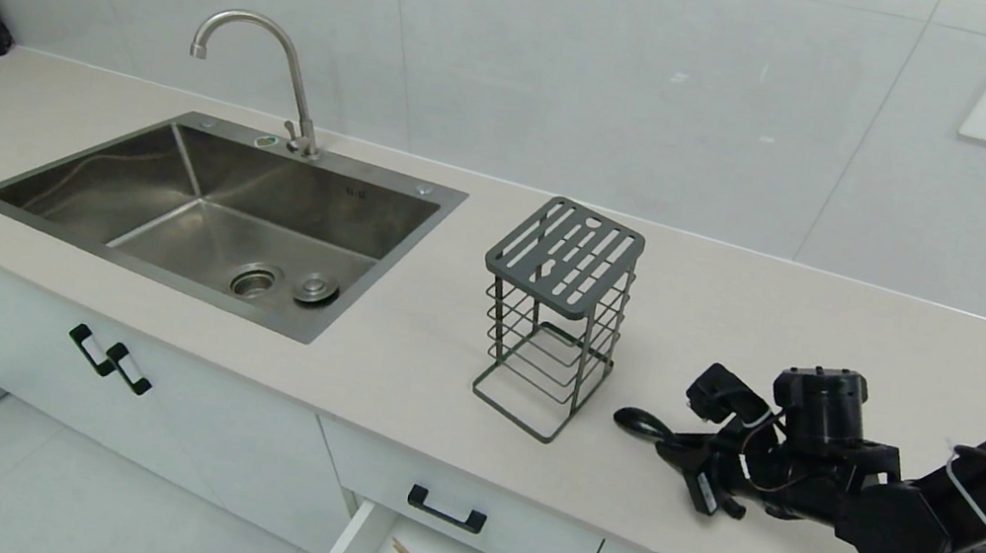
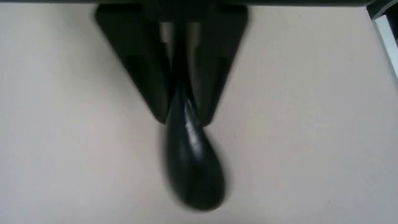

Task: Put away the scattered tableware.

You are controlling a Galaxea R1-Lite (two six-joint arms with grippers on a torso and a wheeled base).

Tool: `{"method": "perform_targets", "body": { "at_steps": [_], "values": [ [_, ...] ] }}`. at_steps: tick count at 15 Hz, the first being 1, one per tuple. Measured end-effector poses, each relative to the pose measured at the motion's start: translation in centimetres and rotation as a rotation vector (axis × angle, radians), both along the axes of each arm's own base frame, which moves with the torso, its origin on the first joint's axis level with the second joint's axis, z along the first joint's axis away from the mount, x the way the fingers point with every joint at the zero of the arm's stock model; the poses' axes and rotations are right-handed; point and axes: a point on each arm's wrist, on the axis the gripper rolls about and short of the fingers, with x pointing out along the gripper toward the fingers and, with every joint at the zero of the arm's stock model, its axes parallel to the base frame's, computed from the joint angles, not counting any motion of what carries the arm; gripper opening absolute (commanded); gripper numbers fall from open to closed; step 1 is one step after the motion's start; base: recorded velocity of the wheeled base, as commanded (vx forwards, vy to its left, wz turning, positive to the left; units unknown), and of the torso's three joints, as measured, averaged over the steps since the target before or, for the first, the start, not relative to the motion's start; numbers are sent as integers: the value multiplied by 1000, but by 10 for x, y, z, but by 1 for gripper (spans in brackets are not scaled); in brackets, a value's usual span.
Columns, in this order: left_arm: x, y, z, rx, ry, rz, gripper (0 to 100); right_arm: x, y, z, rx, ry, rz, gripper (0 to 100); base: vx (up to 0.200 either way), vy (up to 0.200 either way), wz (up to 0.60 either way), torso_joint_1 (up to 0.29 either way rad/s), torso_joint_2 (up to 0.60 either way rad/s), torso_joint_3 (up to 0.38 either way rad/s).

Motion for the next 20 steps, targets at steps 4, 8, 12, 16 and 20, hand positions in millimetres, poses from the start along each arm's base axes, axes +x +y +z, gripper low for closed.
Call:
{"method": "perform_targets", "body": {
  "at_steps": [4,8,12,16,20],
  "values": [
    [0,0,0,0,0,0,100,-18,5,8,-2,-3,30,0,0,0,0,0,0,0],
    [0,0,0,0,1,0,100,-47,-1,20,-20,-17,62,0,0,0,0,0,0,0],
    [0,0,0,0,0,0,100,-75,-6,32,-17,-31,81,0,0,0,0,0,0,0],
    [0,0,0,0,-1,0,100,-101,4,40,-14,-42,139,0,0,0,0,0,0,0],
    [0,0,0,0,1,0,100,-115,14,45,-9,-52,175,0,0,0,0,0,0,0]
  ]
}}
